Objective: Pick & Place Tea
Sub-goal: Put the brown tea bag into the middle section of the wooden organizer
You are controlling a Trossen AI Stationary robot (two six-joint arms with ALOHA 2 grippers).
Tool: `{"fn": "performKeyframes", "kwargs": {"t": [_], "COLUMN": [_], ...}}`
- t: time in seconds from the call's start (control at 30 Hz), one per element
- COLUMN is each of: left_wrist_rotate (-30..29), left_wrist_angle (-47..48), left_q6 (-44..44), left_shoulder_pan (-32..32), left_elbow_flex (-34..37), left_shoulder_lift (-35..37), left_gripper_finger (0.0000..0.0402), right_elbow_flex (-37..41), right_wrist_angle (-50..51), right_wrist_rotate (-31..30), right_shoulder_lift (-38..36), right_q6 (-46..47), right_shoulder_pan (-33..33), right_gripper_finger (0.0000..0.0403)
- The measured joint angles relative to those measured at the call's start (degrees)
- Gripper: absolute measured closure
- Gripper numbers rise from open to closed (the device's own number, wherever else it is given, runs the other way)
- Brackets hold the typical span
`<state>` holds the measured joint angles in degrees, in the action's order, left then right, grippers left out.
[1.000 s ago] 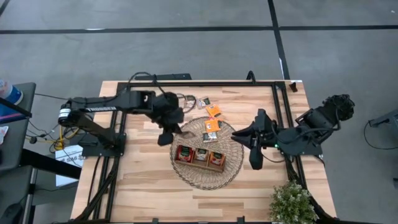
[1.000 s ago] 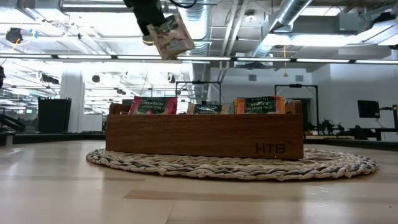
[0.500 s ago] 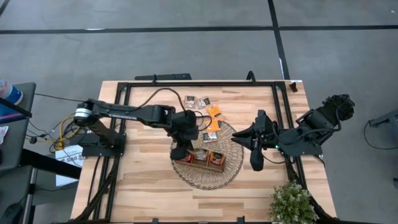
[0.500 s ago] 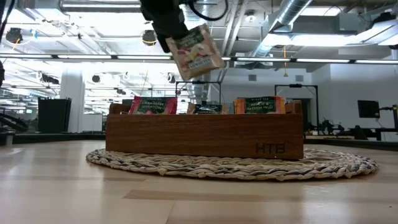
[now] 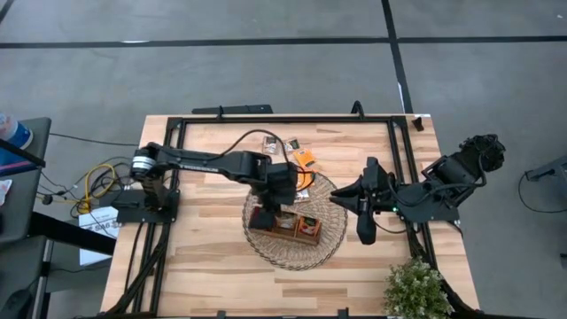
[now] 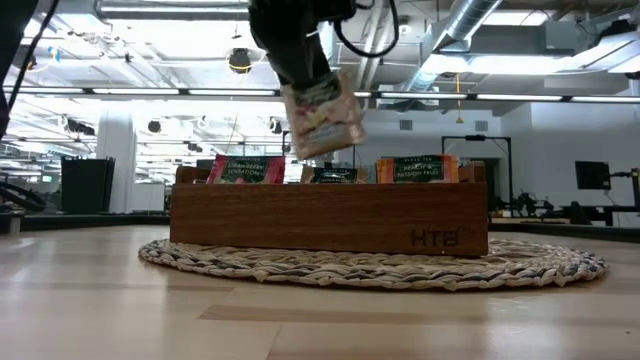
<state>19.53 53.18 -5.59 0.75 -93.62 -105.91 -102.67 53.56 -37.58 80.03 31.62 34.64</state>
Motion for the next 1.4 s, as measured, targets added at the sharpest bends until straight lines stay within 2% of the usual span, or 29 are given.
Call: {"fn": "performKeyframes", "kwargs": {"t": [0.23, 1.4], "left_wrist_rotate": [-1.0, -2.7], "left_wrist_angle": [2.6, 1.6], "left_q6": [-4.2, -6.5], "left_shoulder_pan": [0.0, 0.1], "left_elbow_flex": [-2.0, -1.9], "left_shoulder_lift": [-2.2, -9.2], "left_gripper_finger": [0.0401, 0.0401], "right_elbow_flex": [0.0, 0.0], "right_wrist_angle": [0.0, 0.3], "right_wrist_rotate": [0.0, -0.2], "right_shoulder_lift": [0.0, 0.0], "right_q6": [-0.1, -0.1], "right_shoulder_pan": [0.3, 0.2], "right_gripper_finger": [0.0349, 0.0349]}}
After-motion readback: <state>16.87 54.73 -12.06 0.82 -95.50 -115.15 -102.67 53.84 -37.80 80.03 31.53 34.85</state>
